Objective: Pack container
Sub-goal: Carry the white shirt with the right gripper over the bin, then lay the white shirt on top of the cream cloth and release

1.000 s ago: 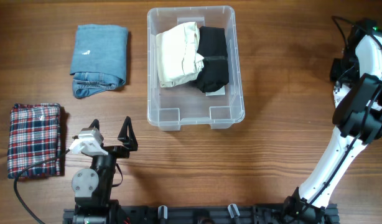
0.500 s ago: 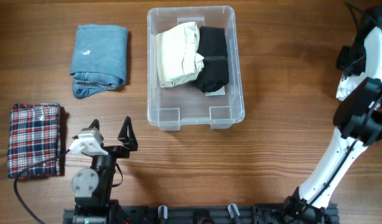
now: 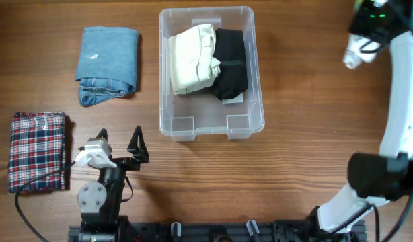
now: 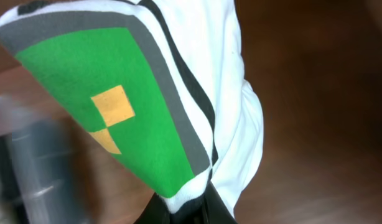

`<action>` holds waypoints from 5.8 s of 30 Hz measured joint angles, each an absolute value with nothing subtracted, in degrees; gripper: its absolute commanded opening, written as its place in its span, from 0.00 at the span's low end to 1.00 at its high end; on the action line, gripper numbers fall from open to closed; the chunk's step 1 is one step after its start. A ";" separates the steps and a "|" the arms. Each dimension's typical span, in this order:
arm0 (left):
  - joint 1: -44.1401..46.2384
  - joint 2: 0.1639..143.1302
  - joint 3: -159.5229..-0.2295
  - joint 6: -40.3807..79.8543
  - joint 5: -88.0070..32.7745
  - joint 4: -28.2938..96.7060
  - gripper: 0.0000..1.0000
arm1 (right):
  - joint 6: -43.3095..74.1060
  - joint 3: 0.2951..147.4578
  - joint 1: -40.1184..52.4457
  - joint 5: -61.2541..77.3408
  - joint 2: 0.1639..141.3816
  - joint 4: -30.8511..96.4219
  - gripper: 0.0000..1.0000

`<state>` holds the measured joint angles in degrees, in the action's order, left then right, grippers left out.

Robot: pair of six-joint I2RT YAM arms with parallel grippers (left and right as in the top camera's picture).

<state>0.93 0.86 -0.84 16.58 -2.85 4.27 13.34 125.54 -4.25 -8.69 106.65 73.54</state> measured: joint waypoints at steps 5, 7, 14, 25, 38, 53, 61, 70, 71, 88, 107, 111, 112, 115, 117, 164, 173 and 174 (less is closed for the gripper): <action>0.93 0.86 -0.84 16.58 -2.85 4.27 1.00 | 21.41 125.69 10.83 -8.27 104.47 72.31 0.04; 0.95 0.84 -0.84 16.58 -2.85 4.27 0.99 | 24.47 125.69 16.36 -7.97 104.66 69.78 0.04; 0.95 0.84 -0.84 16.58 -2.85 4.27 1.00 | 30.96 125.91 27.27 -8.40 110.34 62.22 0.04; 0.95 0.84 -0.84 16.58 -2.85 4.27 1.00 | 33.43 125.89 27.83 -12.56 117.86 64.88 0.04; 0.95 0.84 -0.84 16.58 -2.85 4.27 1.00 | 33.50 125.89 27.83 -13.47 121.56 63.13 0.05; 0.93 0.86 -0.84 16.58 -2.85 4.27 1.00 | 33.36 125.89 30.85 -2.98 129.29 53.87 0.47; 0.95 0.86 -0.84 16.58 -2.85 4.27 1.00 | 33.17 125.89 30.87 -2.04 129.32 46.19 0.39; 0.93 0.84 -0.84 16.58 -2.85 4.27 1.00 | 31.16 126.06 30.87 -3.03 132.22 41.10 0.21; 0.95 0.84 -0.84 16.58 -2.85 4.27 1.00 | 31.03 126.06 30.87 -3.01 133.53 41.23 0.21; 0.93 0.86 -0.84 16.58 -2.85 4.27 1.00 | 28.36 126.58 30.83 -4.64 134.10 42.87 0.24; 0.95 0.84 -0.84 16.58 -2.85 4.27 1.00 | 31.03 116.20 30.59 -1.67 130.56 51.35 0.21; 0.93 0.86 -0.84 16.58 -2.85 4.27 1.00 | 31.03 115.96 30.57 -1.28 130.56 49.19 0.22; 0.93 0.84 -0.84 16.58 -2.85 4.27 1.00 | 31.00 116.22 30.57 -1.37 130.52 48.10 0.22; 0.93 0.84 -0.84 16.58 -2.85 4.27 1.00 | 30.76 118.15 30.46 -1.96 130.37 45.82 0.23; 0.95 0.84 -0.84 16.58 -2.85 4.27 1.00 | 30.70 119.15 30.33 -1.98 129.78 42.78 0.25; 0.95 0.86 -0.84 16.58 -2.85 4.27 1.00 | 26.11 119.26 23.83 -7.97 136.14 30.55 0.26; 0.93 0.84 -0.84 16.58 -2.85 4.27 1.00 | 26.33 119.33 23.83 -7.53 136.05 32.36 0.27; 0.95 0.84 -0.84 16.58 -2.85 4.27 1.00 | 26.33 119.33 23.83 -7.55 135.68 32.82 0.27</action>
<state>0.95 0.84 -0.84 16.58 -2.85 4.27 26.33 119.33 23.83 -7.55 135.68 32.82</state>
